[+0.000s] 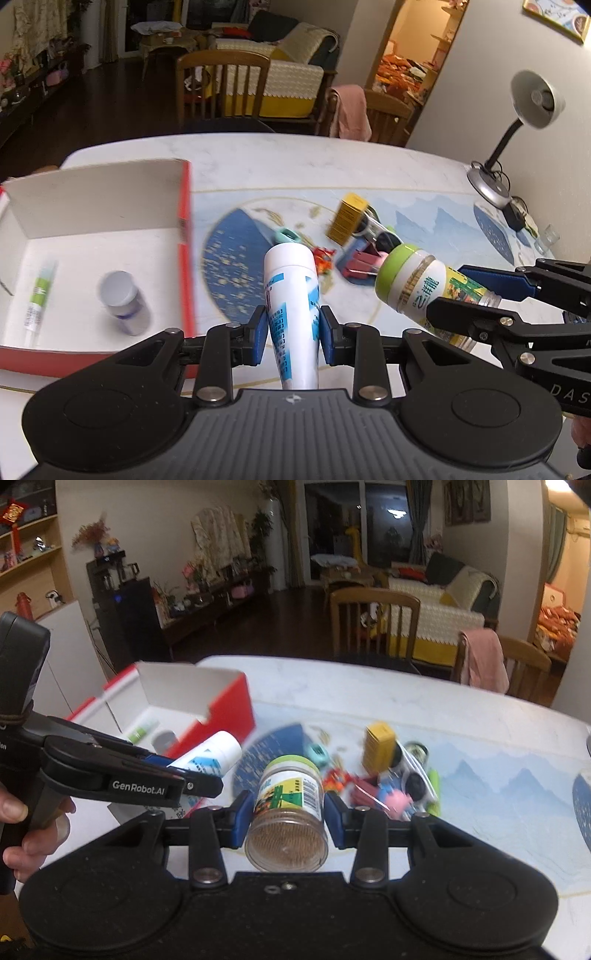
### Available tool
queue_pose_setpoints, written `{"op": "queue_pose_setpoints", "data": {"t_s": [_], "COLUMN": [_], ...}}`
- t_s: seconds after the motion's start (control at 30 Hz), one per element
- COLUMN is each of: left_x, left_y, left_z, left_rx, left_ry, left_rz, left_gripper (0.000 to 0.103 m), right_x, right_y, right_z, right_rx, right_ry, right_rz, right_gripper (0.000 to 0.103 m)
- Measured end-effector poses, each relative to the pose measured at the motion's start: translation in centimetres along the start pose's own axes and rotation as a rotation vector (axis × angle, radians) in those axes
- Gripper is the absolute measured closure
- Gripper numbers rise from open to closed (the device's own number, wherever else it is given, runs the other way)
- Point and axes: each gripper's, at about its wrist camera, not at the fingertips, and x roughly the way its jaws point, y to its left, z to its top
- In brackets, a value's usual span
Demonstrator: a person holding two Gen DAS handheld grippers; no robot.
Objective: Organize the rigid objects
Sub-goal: 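Carry the white-blue tube and green-lidded jar with both grippers into the box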
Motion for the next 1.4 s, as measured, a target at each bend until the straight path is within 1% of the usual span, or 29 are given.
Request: {"op": "queue_pose_setpoints", "data": {"t_s": [0.2,0.4,0.57,0.73,0.83,0.97,1.1,1.23,1.4], "left_x": [-2.7,-4.8,-5.1,-4.9,-4.2,-2.5,-0.8,1.3,3.7], "left_y": [3.8,8.8,13.6,17.9,19.9,22.2,22.7,23.9,24.8], "left_z": [1.0,2.3,2.9,2.9,3.0,3.6,3.7,4.2,4.7], "left_rx": [-0.015,-0.021,-0.042,-0.052,-0.049,-0.044,-0.028,-0.007,0.036], "left_ry": [-0.039,-0.082,-0.08,-0.058,-0.042,-0.017,0.002,0.04,0.091], "left_rz": [0.029,0.096,0.156,0.193,0.214,0.224,0.242,0.266,0.295], "left_gripper": [0.074,0.074,0.074,0.074,0.074,0.074,0.074,0.074,0.074], "right_x": [0.7,2.4,4.4,6.8,8.4,10.8,13.3,16.2,18.7], "right_y": [3.6,7.2,9.7,11.9,13.1,14.7,16.2,17.4,18.9], "right_z": [2.7,5.1,6.5,7.6,8.2,8.8,8.7,8.8,8.7], "right_rx": [-0.032,-0.055,-0.06,-0.067,-0.076,-0.081,-0.101,-0.108,-0.144], "right_ry": [-0.041,-0.068,-0.064,-0.051,-0.041,-0.022,0.001,0.043,0.075], "right_rz": [0.017,0.035,0.042,0.035,0.022,0.01,-0.004,-0.013,-0.009], "right_gripper": [0.062,0.062,0.062,0.062,0.062,0.062,0.062,0.062,0.062]}}
